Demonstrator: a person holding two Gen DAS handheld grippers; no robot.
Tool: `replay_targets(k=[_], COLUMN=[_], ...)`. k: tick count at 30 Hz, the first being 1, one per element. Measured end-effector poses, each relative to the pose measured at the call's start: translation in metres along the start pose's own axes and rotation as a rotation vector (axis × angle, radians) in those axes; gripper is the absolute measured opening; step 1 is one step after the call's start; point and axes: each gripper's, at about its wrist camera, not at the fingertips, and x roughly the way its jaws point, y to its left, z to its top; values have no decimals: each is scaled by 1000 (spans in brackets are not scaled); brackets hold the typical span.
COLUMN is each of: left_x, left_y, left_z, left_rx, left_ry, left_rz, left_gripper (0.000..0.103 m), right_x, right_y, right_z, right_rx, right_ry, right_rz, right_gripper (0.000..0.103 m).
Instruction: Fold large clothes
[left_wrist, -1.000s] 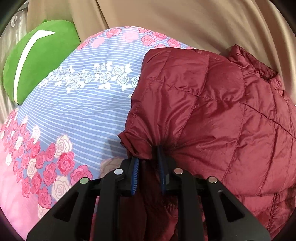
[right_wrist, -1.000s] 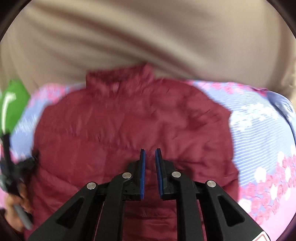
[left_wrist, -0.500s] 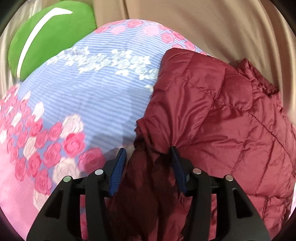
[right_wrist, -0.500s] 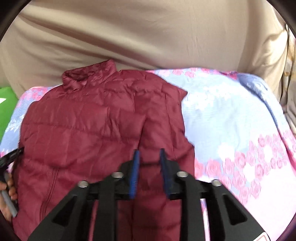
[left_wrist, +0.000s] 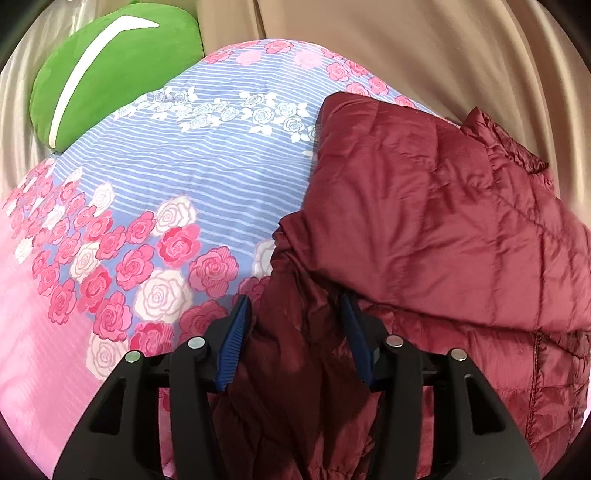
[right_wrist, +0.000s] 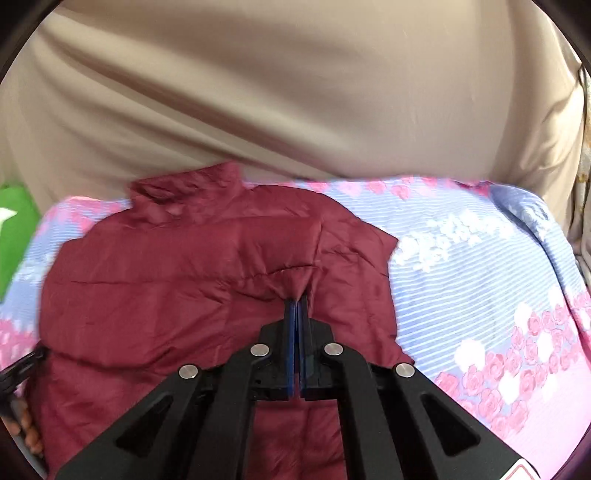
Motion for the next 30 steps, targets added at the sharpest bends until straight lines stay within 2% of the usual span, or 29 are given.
replay_targets(k=[2, 3, 4, 6, 8, 9, 11, 15, 16, 20, 23, 27, 30], left_x=[0, 2, 1, 0, -2, -4, -9, -25, -32, -59, -82, -103, -122], left_y=[0, 1, 2, 3, 4, 5, 6, 15, 20, 47, 63, 76, 87], left_z=[0, 1, 0, -1, -4, -5, -11, -27, -32, -52, -75, -102, -121], left_rx=[6, 4, 0, -5, -5, -6, -10, -14, -10, -13, 12, 68, 84], left_ry=[1, 2, 2, 1, 1, 1, 0, 1, 4, 33, 72, 105, 109], left_rz=[4, 1, -4, -8, -8, -9, -11, -20, -25, -50, -25, 24, 58], left_gripper=[50, 50, 50, 50, 50, 50, 51, 54, 59, 66, 73, 75, 85], right_x=[49, 62, 63, 45, 12, 0, -36, -87, -100, -141, -174, -198, -214], right_y=[-6, -8, -8, -8, -13, -14, -18, -30, -36, -63, -92, -117, -121], right_z=[-7, -12, -15, -12, -14, -17, -34, -91, -112, -165, -198, -222, -239], right_rx=[1, -1, -8, -6, 23, 27, 10, -47, -62, -26, 40, 131, 160], right_ry=[150, 183, 173, 135, 87, 76, 47, 77, 88, 107, 122, 143, 145], right_rz=[-21, -19, -24, -34, 5, 11, 19, 30, 5, -62, -94, -89, -77], right_gripper=[1, 1, 1, 5, 13, 21, 30, 34, 35, 53, 56, 57, 61])
